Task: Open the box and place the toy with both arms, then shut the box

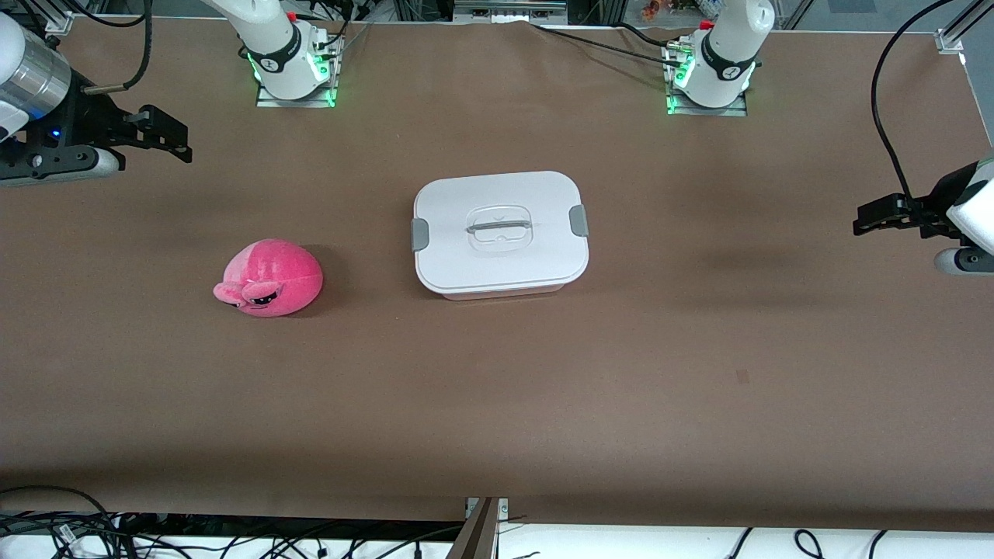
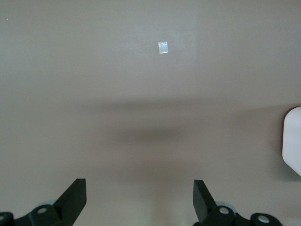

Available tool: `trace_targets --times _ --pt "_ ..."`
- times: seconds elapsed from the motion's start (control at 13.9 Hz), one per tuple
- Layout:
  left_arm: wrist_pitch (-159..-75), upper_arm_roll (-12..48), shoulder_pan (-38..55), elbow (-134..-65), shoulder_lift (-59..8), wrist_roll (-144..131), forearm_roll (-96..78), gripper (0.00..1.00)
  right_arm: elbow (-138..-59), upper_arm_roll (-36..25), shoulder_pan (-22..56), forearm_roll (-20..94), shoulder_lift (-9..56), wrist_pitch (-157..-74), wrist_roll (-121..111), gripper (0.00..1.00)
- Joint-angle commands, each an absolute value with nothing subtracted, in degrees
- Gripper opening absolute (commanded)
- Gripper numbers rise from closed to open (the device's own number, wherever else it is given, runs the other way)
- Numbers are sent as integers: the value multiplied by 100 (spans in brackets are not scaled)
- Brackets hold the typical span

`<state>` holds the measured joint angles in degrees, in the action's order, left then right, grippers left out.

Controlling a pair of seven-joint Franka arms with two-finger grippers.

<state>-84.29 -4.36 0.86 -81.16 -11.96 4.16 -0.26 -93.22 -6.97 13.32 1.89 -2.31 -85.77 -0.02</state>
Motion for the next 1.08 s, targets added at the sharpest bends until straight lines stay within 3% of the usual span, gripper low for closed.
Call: trace_targets --times 0.0,1.01 --pt "-8385 -448 53 -7919 -1309 430 -158 100 -9466 -580 1230 97 -361 -8779 -44 100" --pt "-8376 -387 473 -7769 -1485 378 -376 100 -9097 -598 1266 79 -97 -8710 53 100"
